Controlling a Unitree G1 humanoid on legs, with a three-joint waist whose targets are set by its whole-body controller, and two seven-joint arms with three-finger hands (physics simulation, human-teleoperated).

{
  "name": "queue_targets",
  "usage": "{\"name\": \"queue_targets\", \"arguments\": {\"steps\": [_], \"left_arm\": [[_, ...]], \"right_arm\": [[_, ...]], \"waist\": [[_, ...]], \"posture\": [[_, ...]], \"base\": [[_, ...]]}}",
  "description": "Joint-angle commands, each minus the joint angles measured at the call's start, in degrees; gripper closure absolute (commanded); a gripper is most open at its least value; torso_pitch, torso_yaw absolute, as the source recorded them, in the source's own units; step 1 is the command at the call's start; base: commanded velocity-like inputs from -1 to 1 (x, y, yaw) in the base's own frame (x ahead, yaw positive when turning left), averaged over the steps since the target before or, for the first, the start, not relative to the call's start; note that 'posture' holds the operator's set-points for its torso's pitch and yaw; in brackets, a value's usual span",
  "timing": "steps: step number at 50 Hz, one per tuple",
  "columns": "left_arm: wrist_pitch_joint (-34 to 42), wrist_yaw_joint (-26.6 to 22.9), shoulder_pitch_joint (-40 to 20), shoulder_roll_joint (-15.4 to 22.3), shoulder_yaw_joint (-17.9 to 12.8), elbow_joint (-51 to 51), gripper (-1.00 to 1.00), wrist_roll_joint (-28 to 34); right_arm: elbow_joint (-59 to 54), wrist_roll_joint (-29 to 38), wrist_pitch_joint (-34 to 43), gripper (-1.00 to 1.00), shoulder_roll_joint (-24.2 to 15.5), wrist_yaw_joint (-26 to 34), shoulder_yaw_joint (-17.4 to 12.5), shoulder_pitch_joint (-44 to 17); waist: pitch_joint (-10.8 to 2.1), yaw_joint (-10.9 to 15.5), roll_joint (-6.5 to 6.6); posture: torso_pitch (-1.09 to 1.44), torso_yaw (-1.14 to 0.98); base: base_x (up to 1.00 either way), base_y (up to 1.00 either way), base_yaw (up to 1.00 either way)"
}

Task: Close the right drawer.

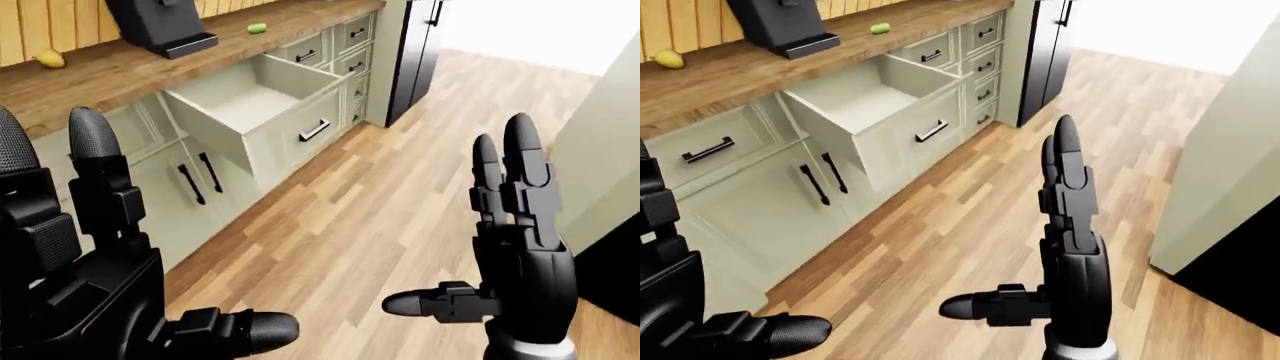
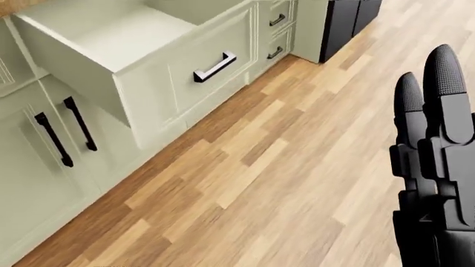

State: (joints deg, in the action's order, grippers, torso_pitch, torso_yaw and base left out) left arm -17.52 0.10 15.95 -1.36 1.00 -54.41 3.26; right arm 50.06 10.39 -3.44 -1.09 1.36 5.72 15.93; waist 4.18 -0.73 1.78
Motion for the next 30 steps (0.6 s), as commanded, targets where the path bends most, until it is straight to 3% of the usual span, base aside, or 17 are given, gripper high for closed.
{"name": "queue_targets", "arguments": {"steps": [1,3,4,5,6,7,9,13,16,17,18,19,20,23,27,29,30], "left_arm": [[-1.0,0.3,-0.2,0.1,-0.3,-1.4,-1.0,-0.2],[-1.1,0.2,-0.1,0.1,-0.3,-1.4,-1.0,-0.1],[-1.2,0.2,-0.1,0.1,-0.2,-1.3,-1.0,-0.2],[-1.3,0.2,0.0,0.2,-0.2,-1.4,-1.0,-0.2],[-1.3,0.2,0.0,0.2,-0.2,-1.3,-1.0,-0.2],[-1.4,0.2,0.0,0.2,-0.2,-1.3,-1.0,-0.1],[-1.4,0.2,0.0,0.2,-0.1,-1.2,-1.0,-0.1],[-1.5,0.3,0.0,0.2,-0.1,-1.2,-1.0,0.0],[-1.4,0.4,0.0,0.2,0.0,-1.2,-1.0,0.1],[-1.4,0.4,0.0,0.2,0.1,-1.1,-1.0,0.1],[-1.4,0.4,0.0,0.2,0.1,-1.1,-1.0,0.1],[-1.4,0.4,0.0,0.2,0.2,-1.1,-1.0,0.2],[-1.5,0.4,0.0,0.2,0.2,-1.0,-1.0,0.2],[-1.8,0.4,0.1,0.3,0.4,-0.9,-1.0,0.2],[-2.0,0.3,0.2,0.4,0.5,-0.8,-1.0,0.1],[-2.0,0.3,0.3,0.4,0.4,-0.9,-1.0,0.1],[-2.0,0.3,0.3,0.4,0.4,-0.9,-1.0,0.0]], "right_arm": [[1.7,0.0,-1.2,-1.0,0.1,0.1,0.4,-0.5],[1.7,0.0,-1.3,-1.0,0.1,0.1,0.4,-0.4],[1.8,0.1,-1.4,-1.0,0.1,0.1,0.5,-0.4],[1.7,0.1,-1.5,-1.0,0.1,0.1,0.5,-0.4],[1.7,0.1,-1.4,-1.0,0.1,0.1,0.4,-0.4],[1.6,0.1,-1.5,-1.0,0.1,0.1,0.5,-0.4],[1.6,0.1,-1.6,-1.0,0.1,0.1,0.5,-0.3],[1.8,0.0,-1.5,-1.0,0.1,0.2,0.4,-0.3],[1.8,0.1,-1.3,-1.0,0.1,0.3,0.4,-0.4],[1.8,0.1,-1.3,-1.0,0.1,0.3,0.5,-0.5],[2.0,0.2,-1.1,-1.0,0.1,0.3,0.5,-0.5],[1.9,0.1,-1.2,-1.0,0.1,0.3,0.5,-0.5],[1.9,0.1,-1.2,-1.0,0.1,0.3,0.5,-0.5],[1.7,0.1,-1.2,-1.0,0.1,0.3,0.5,-0.6],[1.4,0.1,-1.4,-1.0,0.1,0.3,0.5,-0.5],[1.4,0.2,-1.5,-1.0,0.1,0.3,0.6,-0.4],[1.3,0.1,-1.6,-1.0,0.1,0.3,0.6,-0.4]], "waist": [[-0.19,0.3,-0.22],[0.09,0.5,1.74],[-0.27,0.6,3.36],[-1.21,1.0,6.06],[1.0,1.8,2.1],[0.68,0.8,3.06],[-0.66,0.8,1.82],[-0.68,1.0,-0.7],[-1.22,1.0,-3.74],[-2.12,0.7,-5.91],[-2.15,-0.3,-5.76],[-1.1,0.2,-5.05],[-0.88,-0.2,-4.75],[-0.55,-0.3,-2.48],[-0.15,0.4,-0.47],[-0.23,0.5,1.35],[-0.64,0.6,2.88]], "posture": [[0.0,0.0],[0.0,0.0],[0.0,0.0],[0.0,0.0],[0.0,0.0],[0.0,0.0],[0.0,0.0],[0.0,0.0],[0.0,0.0],[0.0,0.0],[0.0,0.0],[0.0,0.0],[0.0,0.0],[0.0,0.0],[0.0,0.0],[0.0,0.0],[0.0,0.0]], "base": [[0.0,0.0,-0.61],[0.0,0.0,-0.61],[0.0,0.0,-0.62],[0.0,0.0,-0.61],[0.0,0.0,-0.62],[0.0,0.0,-0.61],[0.0,0.0,-0.61],[0.0,0.0,-0.61],[0.0,0.0,-0.61],[0.0,0.0,-0.61],[0.0,0.0,-0.62],[0.0,0.0,-0.61],[0.0,0.0,-0.61],[0.0,0.0,-0.61],[0.0,0.0,-0.61],[0.0,0.0,-0.61],[0.0,0.0,-0.61]]}}
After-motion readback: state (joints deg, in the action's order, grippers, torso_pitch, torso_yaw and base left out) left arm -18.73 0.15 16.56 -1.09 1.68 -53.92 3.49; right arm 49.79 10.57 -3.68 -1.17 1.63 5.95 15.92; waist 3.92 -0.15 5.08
